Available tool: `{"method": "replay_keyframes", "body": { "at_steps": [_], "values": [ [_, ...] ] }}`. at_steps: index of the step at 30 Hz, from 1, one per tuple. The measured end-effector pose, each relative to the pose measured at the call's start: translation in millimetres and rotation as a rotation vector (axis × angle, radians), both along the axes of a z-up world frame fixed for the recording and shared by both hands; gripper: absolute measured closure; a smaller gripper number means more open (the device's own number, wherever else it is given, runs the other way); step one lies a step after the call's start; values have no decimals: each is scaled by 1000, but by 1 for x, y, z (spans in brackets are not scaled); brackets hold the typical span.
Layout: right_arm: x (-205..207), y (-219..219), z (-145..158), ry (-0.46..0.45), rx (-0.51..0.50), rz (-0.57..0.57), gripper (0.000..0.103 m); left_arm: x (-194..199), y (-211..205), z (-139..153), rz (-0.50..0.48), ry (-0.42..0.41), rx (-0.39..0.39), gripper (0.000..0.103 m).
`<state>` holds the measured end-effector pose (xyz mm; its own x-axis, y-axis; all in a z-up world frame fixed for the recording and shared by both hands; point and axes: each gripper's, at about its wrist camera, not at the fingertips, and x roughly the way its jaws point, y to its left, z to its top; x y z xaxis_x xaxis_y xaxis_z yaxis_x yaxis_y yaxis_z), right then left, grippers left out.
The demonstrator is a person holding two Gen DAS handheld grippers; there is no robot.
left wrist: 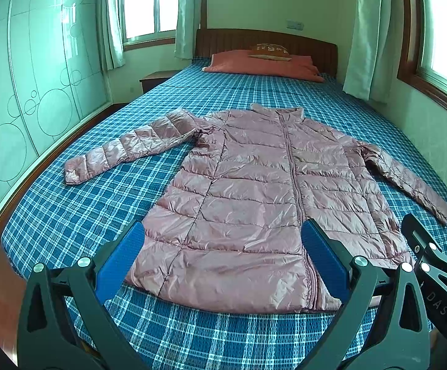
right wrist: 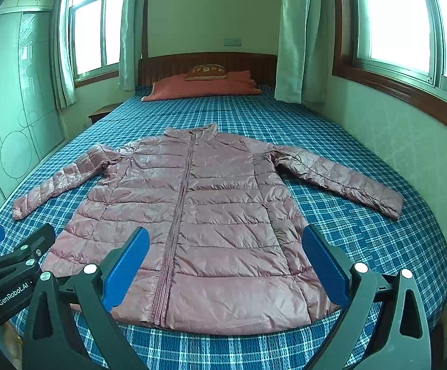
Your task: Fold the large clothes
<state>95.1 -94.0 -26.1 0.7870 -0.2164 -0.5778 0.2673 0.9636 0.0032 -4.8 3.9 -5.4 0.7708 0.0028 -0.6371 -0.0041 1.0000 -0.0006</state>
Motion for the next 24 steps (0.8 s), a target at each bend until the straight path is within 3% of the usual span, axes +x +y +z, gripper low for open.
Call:
{"method": "replay_keyframes", "body": {
  "at_steps": [24],
  "values": [
    [-1,2,-2,3,2,5,5,-1,-2,-4,4,16,-1,2]
  ]
}}
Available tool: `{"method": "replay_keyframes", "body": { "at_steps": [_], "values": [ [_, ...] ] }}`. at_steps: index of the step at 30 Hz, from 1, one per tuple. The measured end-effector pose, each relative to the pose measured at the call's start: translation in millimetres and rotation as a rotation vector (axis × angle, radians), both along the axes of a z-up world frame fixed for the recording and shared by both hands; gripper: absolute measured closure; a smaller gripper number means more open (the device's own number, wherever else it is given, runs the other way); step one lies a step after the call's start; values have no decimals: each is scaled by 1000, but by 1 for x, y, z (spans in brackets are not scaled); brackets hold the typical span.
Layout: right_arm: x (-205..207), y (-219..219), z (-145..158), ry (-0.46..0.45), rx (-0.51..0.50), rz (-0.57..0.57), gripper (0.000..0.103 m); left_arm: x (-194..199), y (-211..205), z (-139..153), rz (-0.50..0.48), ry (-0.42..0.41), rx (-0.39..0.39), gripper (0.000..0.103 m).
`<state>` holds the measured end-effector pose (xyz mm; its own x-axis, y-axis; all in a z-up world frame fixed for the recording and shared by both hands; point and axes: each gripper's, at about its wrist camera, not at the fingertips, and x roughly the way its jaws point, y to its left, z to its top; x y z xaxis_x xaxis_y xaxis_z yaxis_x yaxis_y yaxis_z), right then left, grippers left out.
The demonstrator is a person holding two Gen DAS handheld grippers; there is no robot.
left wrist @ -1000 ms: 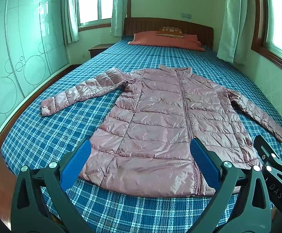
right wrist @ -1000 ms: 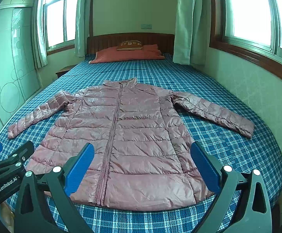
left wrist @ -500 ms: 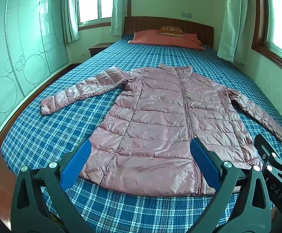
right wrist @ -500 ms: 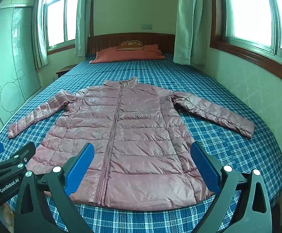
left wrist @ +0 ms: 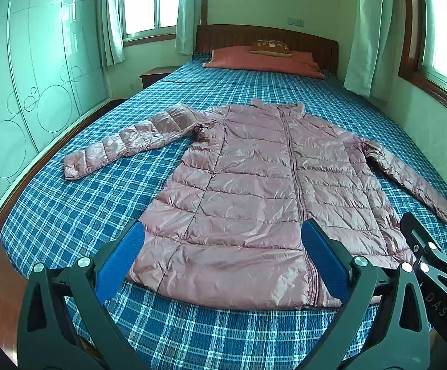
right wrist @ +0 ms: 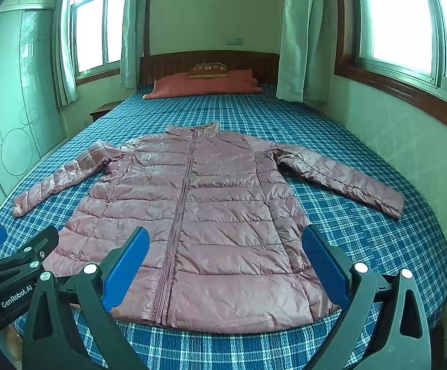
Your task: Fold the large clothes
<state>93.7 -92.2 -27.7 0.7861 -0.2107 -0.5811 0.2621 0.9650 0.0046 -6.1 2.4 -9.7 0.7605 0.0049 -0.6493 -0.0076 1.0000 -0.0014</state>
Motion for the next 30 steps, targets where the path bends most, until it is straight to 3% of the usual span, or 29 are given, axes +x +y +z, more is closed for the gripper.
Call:
{"method": "replay_keyframes", "body": {
  "at_steps": [30],
  "values": [
    [0,1,-4,14,0,10,5,-1,1,-4,0,10,-3,2]
  ]
}}
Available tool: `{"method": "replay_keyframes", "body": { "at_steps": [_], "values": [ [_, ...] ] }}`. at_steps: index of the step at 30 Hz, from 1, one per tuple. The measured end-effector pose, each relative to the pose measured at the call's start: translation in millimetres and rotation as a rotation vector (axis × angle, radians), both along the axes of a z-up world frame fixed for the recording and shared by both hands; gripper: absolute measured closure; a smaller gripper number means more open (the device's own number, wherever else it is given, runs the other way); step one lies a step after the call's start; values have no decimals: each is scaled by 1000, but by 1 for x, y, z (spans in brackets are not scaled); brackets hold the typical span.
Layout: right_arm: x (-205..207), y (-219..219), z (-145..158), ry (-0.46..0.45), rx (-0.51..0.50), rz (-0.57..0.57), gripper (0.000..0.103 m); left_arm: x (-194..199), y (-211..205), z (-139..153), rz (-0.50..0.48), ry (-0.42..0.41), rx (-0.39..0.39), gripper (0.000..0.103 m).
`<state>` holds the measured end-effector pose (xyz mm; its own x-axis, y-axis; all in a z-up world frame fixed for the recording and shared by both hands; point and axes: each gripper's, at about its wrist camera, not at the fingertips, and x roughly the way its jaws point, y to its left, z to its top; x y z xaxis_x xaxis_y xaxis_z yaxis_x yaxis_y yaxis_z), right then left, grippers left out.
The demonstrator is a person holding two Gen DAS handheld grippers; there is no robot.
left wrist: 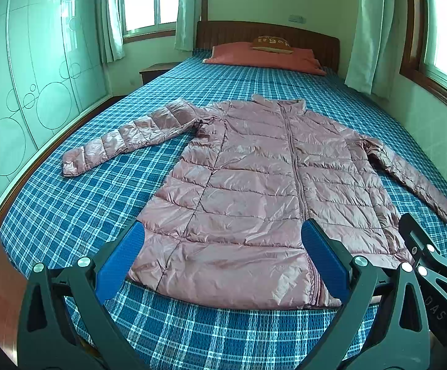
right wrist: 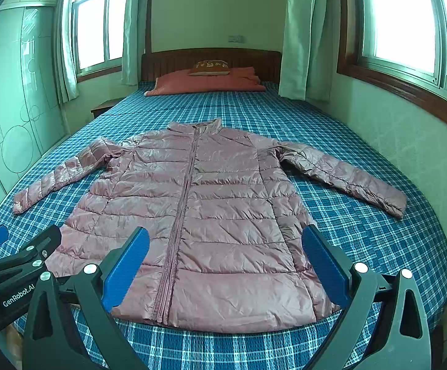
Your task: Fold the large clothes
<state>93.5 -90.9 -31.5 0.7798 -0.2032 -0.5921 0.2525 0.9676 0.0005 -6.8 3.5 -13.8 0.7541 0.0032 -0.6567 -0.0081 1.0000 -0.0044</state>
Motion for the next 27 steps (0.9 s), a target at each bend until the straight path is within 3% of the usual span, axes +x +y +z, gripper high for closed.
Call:
{"method": "replay_keyframes", "body": {
  "at_steps": [7,13,19,24,27],
  "values": [
    [11,-2,-10,24,23,9,5,12,3,-11,0,29,-21,2],
    [32,-14,-31,55,95,8,5,45,17,-35,35,132,-99,2],
    [57,-40,-51,67,177,-16,5,85,41,-62,109,208,-147,2],
    [77,-92,-66,42,328,-73,5,128,88,-79,225,268,-245,2],
    [85,-133,-76,23,395,-157,7,148,121,-89,338,273,-238,23]
  ]
}}
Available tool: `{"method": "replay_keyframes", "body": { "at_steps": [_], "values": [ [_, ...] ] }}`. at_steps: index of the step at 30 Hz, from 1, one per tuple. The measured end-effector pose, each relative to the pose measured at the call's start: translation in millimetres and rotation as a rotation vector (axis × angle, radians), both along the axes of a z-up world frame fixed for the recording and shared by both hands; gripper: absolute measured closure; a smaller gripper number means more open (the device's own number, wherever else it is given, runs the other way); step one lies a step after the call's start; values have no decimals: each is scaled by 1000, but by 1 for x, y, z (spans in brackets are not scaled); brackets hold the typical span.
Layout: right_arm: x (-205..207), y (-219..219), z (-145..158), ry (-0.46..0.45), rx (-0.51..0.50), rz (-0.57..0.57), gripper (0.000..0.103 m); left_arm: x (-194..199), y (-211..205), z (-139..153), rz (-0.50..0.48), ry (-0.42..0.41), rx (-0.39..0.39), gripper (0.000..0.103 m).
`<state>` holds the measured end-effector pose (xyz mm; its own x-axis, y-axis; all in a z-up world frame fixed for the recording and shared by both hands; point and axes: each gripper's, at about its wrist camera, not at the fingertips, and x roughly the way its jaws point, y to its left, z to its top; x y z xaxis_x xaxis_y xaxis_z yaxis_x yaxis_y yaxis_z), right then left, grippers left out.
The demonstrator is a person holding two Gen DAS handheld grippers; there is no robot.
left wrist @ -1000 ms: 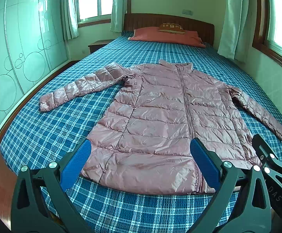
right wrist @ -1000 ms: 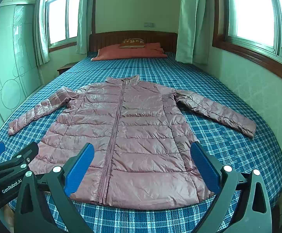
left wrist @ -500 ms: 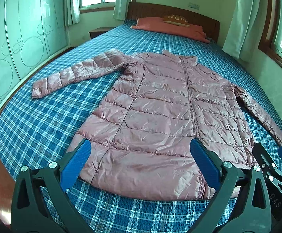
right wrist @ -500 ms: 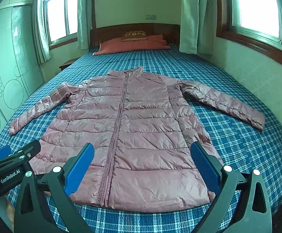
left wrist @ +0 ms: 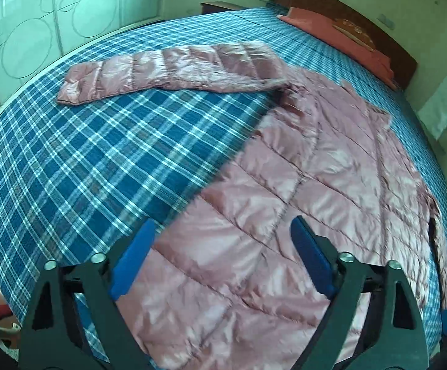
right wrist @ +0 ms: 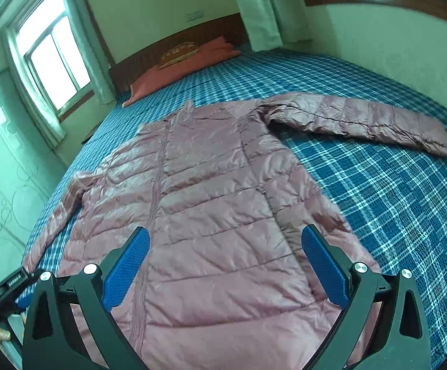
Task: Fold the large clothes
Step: 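Reach the right tool to the jacket's side edge and grasp it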
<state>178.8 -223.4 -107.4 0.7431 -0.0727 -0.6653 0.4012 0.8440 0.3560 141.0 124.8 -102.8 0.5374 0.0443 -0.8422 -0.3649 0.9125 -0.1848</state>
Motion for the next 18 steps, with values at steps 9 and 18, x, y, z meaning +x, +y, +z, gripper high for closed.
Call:
{"method": "replay_keyframes", "body": {
  "at_steps": [9,18],
  "values": [
    [2,-138,-41,-80,265,-247,46,30,101,-43,337,82,-74,33],
    [-33,-264,-90,-284,495,-556,33,13,146,-45,582,-12,-46,20]
  ]
}}
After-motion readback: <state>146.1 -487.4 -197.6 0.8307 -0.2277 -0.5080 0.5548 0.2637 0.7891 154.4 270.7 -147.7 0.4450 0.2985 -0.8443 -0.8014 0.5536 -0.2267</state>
